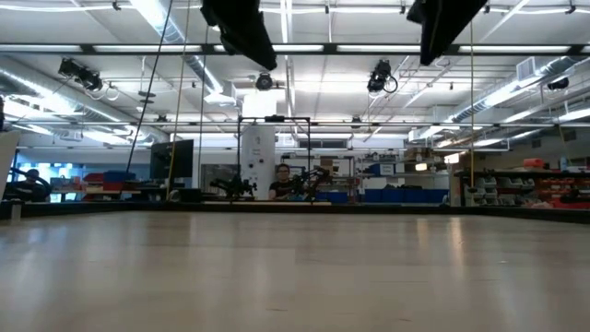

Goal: Pick and place USB-C Cables
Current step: Move the bin to the middle of of table

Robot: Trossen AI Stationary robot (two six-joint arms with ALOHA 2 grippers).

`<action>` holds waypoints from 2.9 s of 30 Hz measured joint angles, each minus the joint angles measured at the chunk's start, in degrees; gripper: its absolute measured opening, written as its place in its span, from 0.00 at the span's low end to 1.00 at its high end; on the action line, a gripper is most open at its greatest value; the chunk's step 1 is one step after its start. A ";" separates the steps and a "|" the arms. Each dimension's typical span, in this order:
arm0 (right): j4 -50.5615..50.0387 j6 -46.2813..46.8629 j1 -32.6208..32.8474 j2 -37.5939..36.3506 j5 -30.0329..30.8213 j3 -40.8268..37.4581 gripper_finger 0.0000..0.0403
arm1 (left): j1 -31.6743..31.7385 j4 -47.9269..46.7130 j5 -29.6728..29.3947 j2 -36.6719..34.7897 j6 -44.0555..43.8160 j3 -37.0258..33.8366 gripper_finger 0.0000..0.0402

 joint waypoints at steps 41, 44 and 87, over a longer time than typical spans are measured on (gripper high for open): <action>33.88 -7.15 -4.29 -28.19 -0.77 -23.09 0.02 | 12.95 44.81 24.46 -17.92 5.58 -28.81 0.01; 40.05 -12.26 -4.26 -29.83 0.74 -26.97 0.02 | 13.68 54.52 24.42 -18.88 5.84 -33.54 0.01; 77.24 -14.20 -13.68 -51.60 -13.82 -59.00 0.02 | 19.28 71.63 18.23 -44.40 -1.94 -61.50 0.02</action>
